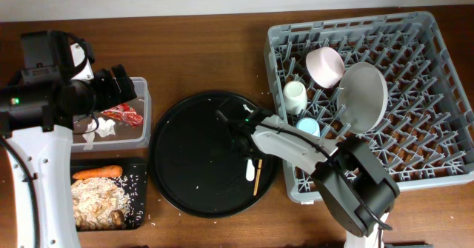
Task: Sort waste into correct bins and load items into the dishwasher rack
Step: 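Reach the right gripper to the white fork on the round tray and grasp it, then carry the white fork to the rack's front edge and drop it in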
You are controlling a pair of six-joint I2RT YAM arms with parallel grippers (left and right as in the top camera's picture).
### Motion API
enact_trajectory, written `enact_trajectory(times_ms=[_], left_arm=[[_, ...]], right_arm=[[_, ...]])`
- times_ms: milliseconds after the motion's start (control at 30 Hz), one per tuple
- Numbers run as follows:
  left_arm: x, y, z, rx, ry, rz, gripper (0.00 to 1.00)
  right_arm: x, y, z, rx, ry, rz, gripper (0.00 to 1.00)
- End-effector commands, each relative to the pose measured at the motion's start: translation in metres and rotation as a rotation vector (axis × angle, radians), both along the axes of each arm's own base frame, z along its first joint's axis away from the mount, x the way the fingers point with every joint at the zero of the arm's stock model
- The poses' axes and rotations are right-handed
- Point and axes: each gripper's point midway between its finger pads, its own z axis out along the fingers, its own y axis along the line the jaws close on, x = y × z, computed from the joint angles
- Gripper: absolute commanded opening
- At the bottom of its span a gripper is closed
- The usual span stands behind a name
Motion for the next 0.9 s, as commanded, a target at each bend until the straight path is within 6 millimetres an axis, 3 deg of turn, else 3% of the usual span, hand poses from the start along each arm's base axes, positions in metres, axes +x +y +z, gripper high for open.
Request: enact_trajectory(times_ms=[0,133,333,633,767,867], left_arm=[[-0.001,0.003,0.009,0.006,-0.025,0.019,0.99],[-0.001,0.003,0.009,0.006,-0.025,0.019,0.99],[-0.001,0.003,0.009,0.006,-0.025,0.019,0.99],[-0.001,0.003,0.009,0.006,-0.025,0.019,0.99],[-0.001,0.003,0.009,0.006,-0.025,0.019,0.99],[-0.001,0.003,0.009,0.006,-0.025,0.019,0.99]], right_arm=[[-0.005,-0.006,-0.010,-0.015,0.024,-0.027,0.24],[-0.005,-0.006,-0.010,-0.016,0.025,-0.027,0.09],[-0.001,-0.002,-0.003,-0.009,0.016,-0.024,0.04],[0.019,0.022,0.078,0.062,-0.040,0.106,0.04],[0.028,0.011,0.118,0.046,-0.041,0.159,0.04],[0.034,-0.011,0.140,0.022,-0.024,0.174,0.04]])
